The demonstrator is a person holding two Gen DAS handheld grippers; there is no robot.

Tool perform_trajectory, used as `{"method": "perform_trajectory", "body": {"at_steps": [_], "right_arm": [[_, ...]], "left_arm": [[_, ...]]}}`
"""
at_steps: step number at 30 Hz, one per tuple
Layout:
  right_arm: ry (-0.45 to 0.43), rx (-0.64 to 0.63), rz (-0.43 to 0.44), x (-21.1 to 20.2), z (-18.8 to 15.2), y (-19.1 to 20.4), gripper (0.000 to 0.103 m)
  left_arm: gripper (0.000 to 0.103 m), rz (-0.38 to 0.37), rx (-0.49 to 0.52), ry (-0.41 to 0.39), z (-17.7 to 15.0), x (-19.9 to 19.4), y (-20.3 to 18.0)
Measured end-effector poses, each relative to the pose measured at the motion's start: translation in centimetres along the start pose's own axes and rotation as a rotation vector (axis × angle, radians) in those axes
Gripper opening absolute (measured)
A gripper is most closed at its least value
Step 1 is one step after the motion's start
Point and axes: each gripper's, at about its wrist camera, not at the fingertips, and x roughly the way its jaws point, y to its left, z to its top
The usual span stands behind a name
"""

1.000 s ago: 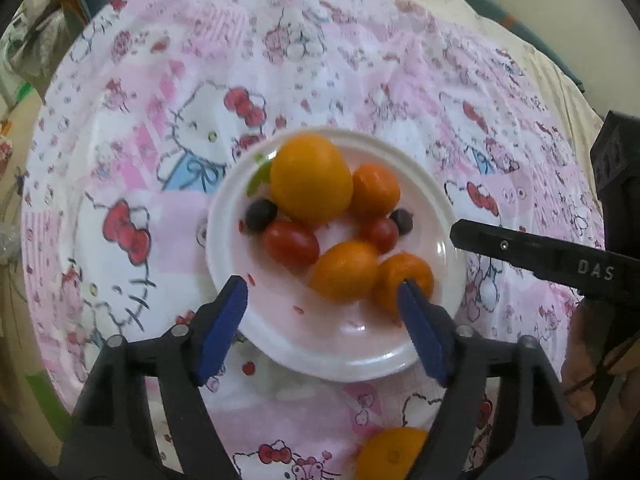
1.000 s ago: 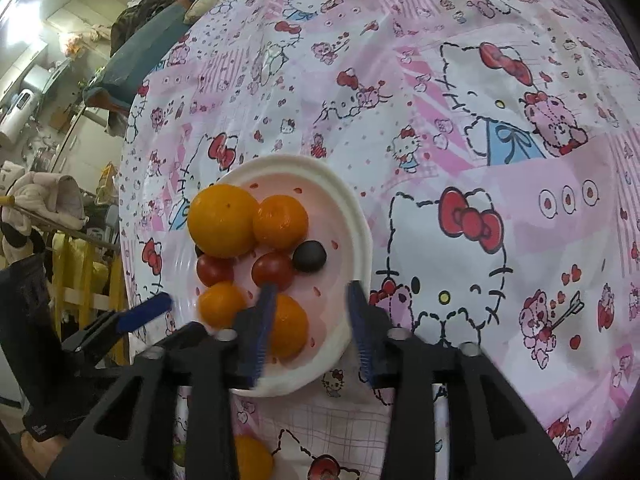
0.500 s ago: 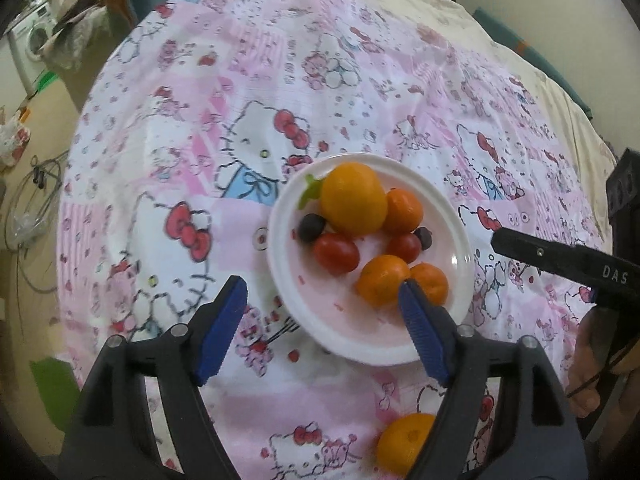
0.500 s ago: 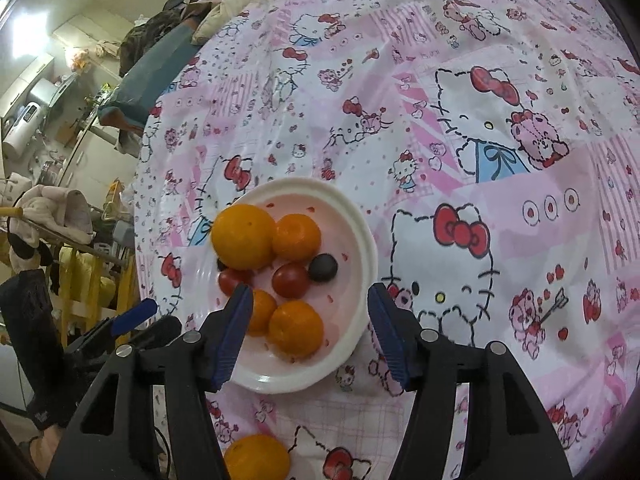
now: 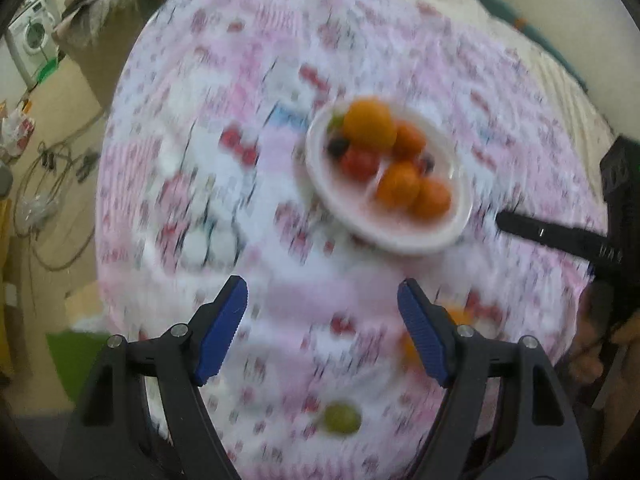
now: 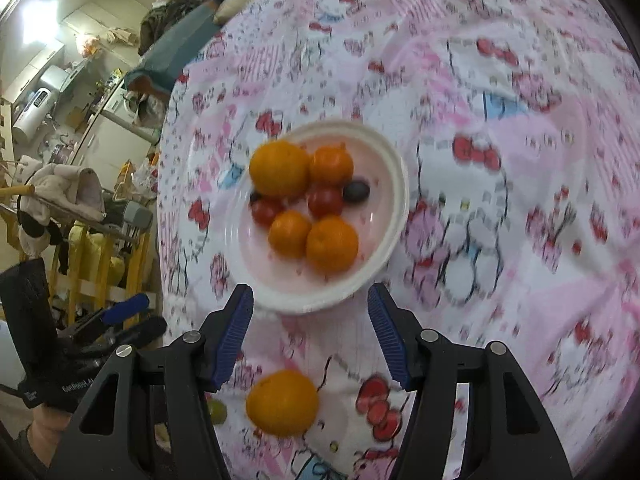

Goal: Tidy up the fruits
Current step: 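Grasp a green cherry tomato with the left tool while the right tool grasps a large orange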

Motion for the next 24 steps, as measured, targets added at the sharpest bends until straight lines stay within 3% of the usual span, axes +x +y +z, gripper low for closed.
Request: {"method": "perform_trajectory", "body": {"at_steps": [4, 9, 13, 17, 20, 24], "right_arm": [[0.017, -0.013, -0.008, 0.3, -1.1, 0.5, 0.062], [0.02, 0.01, 0.021, 0.1, -1.7, 0.2, 0.062], [0.03, 0.025, 0.034, 0.2, -2.0, -0.3, 0.062], [0.02, 0.028, 0.048, -0.5, -2.1, -0.5, 0.062], [0.005, 0.022, 0.059, -1.1, -2.0, -0.4, 0.062], [0.004, -0.002, 0.054, -1.5, -2.0, 0.0, 0.062]], "left_arm": [[0.073, 0.027, -0.031, 0.07, -3.6, -0.2, 0.5], [0.072, 0.006, -0.06, 0.093, -7.3, -0.6, -0.1], [0.057, 0.017, -0.006, 0.127, -8.9, 0.8, -1.7], [0.055, 0.044, 0.038, 0.135, -9.6, 2.2, -3.1], [0.048, 0.063, 0.058, 0.148, -9.6, 3.3, -3.5], [0.026, 0.107, 0.081, 0.145, -9.5, 3.8, -3.6]]}}
